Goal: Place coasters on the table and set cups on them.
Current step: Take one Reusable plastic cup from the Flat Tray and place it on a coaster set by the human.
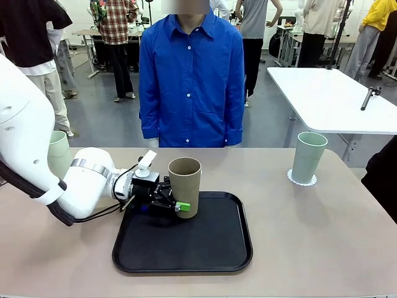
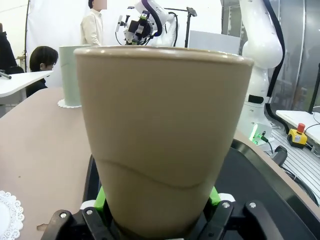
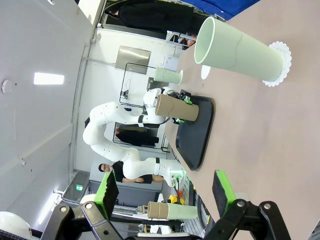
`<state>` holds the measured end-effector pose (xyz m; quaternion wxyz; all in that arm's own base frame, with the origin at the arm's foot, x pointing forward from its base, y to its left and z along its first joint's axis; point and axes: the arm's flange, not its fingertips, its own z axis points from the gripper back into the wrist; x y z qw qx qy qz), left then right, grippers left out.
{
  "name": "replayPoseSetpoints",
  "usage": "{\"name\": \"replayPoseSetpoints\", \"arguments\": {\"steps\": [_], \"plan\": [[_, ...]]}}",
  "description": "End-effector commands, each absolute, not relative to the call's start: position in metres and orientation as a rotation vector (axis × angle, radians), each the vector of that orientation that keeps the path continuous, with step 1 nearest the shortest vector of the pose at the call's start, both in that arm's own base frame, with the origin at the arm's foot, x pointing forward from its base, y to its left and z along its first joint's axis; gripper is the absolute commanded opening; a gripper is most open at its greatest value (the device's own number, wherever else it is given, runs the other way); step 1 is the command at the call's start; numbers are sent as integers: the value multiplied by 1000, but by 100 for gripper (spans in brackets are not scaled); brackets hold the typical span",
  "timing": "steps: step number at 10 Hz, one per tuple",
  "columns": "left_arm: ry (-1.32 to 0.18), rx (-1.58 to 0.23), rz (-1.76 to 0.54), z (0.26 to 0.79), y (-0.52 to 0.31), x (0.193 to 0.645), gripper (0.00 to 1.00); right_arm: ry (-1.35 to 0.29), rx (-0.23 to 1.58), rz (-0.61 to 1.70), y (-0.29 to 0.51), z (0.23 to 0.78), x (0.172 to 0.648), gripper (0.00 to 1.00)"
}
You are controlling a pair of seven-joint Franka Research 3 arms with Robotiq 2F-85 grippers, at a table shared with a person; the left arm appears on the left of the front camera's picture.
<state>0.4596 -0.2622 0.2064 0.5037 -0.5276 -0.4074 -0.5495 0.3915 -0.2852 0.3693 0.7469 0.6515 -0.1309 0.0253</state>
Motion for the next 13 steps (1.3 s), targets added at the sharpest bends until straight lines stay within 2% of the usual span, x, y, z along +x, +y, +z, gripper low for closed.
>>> {"name": "replayPoseSetpoints", "arguments": {"steps": [1, 2, 3, 6, 9, 11, 13], "plan": [[-1003, -1281, -1380, 209, -261, 461, 0, -281, 1429, 55, -285, 370, 391, 100], [-1003, -1274, -1384, 211, -259, 460, 0, -281, 1429, 55, -285, 370, 391, 100], [-1004, -1261, -1375, 215, -256, 458, 23, -281, 1429, 55, -285, 370, 391, 100], [-1008, -1320, -1326, 284, -256, 464, 23, -281, 1429, 55, -285, 370, 391, 100], [-962, -1288, -1339, 351, -264, 469, 23, -281, 1429, 55, -285, 370, 391, 100], [-943, -1249, -1345, 381, -269, 468, 23, -281, 1429, 55, -285, 370, 391, 100], [-956, -1198, -1360, 388, -261, 462, 23, -281, 1429, 55, -285, 370, 391, 100]]}}
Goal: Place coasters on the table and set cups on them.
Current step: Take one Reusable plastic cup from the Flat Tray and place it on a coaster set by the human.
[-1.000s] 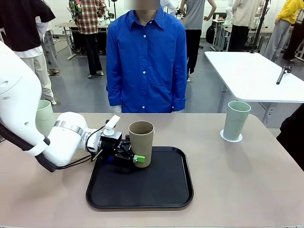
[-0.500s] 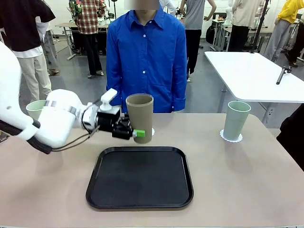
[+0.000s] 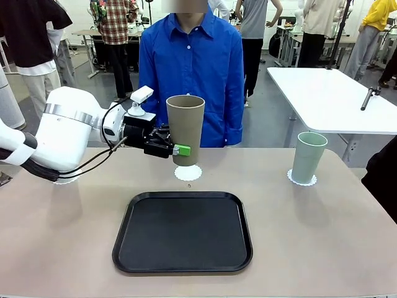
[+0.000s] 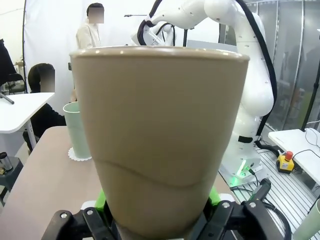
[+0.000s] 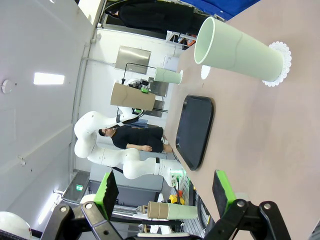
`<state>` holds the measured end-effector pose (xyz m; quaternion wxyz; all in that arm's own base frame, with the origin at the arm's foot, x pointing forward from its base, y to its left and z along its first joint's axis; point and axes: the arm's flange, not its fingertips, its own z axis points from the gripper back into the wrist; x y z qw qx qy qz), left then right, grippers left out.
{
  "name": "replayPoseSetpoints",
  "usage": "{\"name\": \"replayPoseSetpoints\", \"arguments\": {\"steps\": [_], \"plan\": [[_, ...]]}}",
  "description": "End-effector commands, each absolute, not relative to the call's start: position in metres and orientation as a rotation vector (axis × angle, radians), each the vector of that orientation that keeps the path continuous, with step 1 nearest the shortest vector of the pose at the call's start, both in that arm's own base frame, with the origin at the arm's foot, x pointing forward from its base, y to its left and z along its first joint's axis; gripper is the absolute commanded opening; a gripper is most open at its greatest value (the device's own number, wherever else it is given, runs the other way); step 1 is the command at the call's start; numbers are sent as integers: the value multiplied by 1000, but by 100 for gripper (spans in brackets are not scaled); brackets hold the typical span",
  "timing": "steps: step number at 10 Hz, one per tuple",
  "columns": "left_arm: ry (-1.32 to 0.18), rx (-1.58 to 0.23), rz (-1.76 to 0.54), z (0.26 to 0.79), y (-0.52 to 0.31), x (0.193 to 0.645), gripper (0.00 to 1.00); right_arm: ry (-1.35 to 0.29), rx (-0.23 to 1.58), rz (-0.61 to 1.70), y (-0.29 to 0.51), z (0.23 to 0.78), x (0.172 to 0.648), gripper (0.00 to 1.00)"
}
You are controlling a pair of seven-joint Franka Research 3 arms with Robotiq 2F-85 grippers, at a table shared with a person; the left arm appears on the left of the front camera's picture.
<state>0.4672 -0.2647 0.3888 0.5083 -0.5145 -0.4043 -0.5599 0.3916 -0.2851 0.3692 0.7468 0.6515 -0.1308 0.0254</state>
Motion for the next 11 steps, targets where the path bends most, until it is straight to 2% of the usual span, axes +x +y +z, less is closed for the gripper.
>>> {"name": "replayPoseSetpoints", "arguments": {"steps": [1, 4, 5, 6, 11], "plan": [[-975, -1262, -1339, 385, -266, 468, 23, -281, 1429, 55, -285, 370, 391, 100], [-975, -1262, -1339, 385, -266, 468, 23, -281, 1429, 55, -285, 370, 391, 100], [-967, -1244, -1344, 385, -265, 467, 82, -281, 1429, 55, -285, 370, 391, 100], [-1005, -1232, -1355, 383, -262, 509, 82, -281, 1429, 55, -285, 370, 391, 100], [-994, -1182, -1370, 334, -272, 635, 82, -281, 1429, 55, -285, 370, 391, 100]]}}
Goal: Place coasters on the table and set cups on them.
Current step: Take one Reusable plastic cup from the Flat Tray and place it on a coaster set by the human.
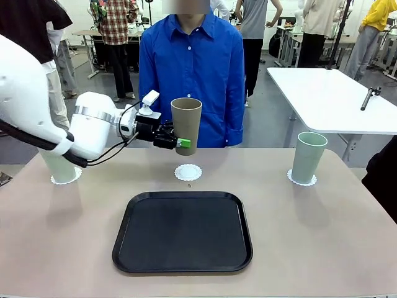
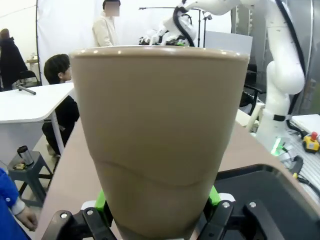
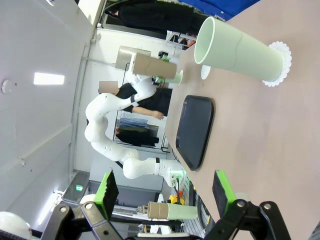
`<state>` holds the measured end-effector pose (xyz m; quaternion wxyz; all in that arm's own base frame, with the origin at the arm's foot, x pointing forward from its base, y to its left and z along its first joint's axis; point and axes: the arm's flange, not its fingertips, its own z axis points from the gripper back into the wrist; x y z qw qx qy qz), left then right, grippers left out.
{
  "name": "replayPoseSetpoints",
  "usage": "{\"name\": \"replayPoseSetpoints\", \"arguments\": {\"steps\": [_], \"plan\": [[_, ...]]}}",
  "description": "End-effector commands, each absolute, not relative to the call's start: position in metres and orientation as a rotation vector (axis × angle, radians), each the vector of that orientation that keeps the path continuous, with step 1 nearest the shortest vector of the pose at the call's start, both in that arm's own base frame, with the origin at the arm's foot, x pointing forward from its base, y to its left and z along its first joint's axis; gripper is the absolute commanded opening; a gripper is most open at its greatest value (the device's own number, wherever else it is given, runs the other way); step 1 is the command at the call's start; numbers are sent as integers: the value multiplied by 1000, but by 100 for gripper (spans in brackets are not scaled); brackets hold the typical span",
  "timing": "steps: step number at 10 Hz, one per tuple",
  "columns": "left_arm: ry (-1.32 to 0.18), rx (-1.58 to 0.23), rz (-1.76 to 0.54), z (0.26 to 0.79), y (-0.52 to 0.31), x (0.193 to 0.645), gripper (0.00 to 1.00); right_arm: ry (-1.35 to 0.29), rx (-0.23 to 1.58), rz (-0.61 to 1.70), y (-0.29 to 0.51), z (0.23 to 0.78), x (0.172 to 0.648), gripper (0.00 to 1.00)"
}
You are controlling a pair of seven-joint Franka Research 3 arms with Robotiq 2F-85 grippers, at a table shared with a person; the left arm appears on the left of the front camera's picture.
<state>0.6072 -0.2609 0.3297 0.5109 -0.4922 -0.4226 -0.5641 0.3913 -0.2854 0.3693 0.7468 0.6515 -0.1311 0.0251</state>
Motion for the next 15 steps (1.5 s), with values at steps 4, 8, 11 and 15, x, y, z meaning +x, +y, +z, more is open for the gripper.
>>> {"name": "replayPoseSetpoints", "arguments": {"steps": [4, 8, 11, 15], "plan": [[-970, -1206, -1386, 324, -273, 658, 82, -281, 1429, 55, -285, 370, 391, 100], [-1019, -1192, -1355, 317, -271, 656, 82, -281, 1429, 55, -285, 370, 391, 100], [-1040, -1219, -1404, 310, -257, 641, 82, -281, 1429, 55, -285, 370, 391, 100], [-1064, -1244, -1418, 295, -245, 631, 82, -281, 1429, 55, -285, 370, 391, 100]]}}
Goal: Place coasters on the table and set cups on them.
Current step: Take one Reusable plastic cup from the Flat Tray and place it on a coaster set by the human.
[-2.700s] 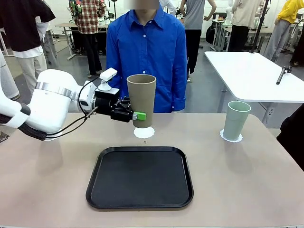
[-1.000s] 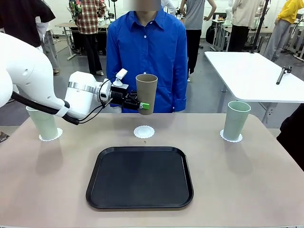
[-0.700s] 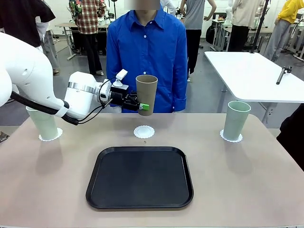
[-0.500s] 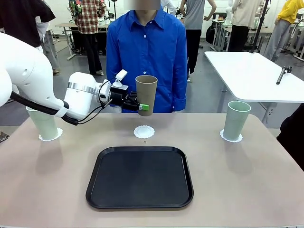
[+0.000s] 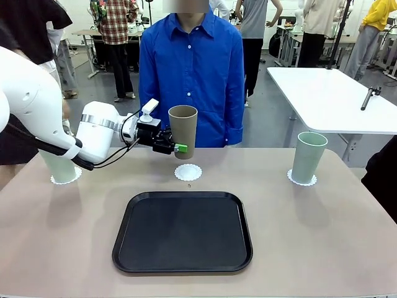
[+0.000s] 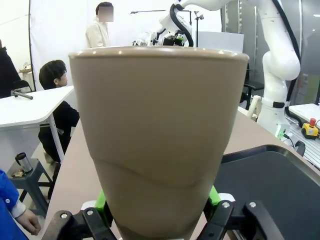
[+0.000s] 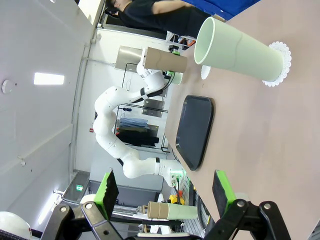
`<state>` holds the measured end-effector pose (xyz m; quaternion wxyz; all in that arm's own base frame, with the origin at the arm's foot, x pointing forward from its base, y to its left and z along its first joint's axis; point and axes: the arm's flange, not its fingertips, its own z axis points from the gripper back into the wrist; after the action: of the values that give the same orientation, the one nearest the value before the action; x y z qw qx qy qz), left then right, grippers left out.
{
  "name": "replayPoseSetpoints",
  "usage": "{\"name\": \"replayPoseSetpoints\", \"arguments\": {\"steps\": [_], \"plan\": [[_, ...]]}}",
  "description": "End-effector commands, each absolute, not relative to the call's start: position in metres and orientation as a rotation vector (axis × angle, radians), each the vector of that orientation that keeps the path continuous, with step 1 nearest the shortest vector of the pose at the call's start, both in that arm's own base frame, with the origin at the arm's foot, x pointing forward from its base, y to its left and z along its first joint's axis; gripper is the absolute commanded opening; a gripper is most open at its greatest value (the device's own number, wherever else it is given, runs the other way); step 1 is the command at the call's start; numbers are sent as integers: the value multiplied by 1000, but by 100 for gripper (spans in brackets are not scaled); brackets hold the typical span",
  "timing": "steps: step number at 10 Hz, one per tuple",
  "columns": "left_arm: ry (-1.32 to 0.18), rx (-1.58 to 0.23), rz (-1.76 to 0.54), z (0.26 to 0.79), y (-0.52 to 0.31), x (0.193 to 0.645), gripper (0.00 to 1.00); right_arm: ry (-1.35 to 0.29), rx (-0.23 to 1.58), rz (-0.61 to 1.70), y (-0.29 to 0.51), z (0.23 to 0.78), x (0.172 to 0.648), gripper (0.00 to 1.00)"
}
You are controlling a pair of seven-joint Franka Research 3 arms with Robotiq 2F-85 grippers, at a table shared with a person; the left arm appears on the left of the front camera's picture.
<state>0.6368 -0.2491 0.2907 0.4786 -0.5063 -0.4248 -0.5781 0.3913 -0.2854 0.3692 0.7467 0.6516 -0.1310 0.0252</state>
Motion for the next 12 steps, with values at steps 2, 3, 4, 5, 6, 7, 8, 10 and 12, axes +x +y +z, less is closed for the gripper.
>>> {"name": "replayPoseSetpoints", "arguments": {"steps": [2, 3, 4, 5, 6, 7, 8, 10, 12], "plan": [[-1042, -1246, -1404, 284, -247, 631, 82, -281, 1429, 55, -285, 370, 391, 100], [-1029, -1251, -1399, 279, -251, 635, 82, -281, 1429, 55, -285, 370, 391, 100], [-1023, -1259, -1389, 273, -255, 640, 82, -281, 1429, 55, -285, 370, 391, 100], [-1006, -1269, -1369, 266, -258, 642, 82, -281, 1429, 55, -285, 370, 391, 100], [-988, -1274, -1361, 259, -260, 645, 82, -281, 1429, 55, -285, 370, 391, 100], [-971, -1275, -1355, 253, -263, 646, 82, -281, 1429, 55, -285, 370, 391, 100], [-963, -1278, -1344, 248, -264, 648, 82, -281, 1429, 55, -285, 370, 391, 100], [-955, -1284, -1325, 239, -265, 653, 82, -281, 1429, 55, -285, 370, 391, 100], [-957, -1294, -1335, 233, -265, 656, 82, -281, 1429, 55, -285, 370, 391, 100]]}}
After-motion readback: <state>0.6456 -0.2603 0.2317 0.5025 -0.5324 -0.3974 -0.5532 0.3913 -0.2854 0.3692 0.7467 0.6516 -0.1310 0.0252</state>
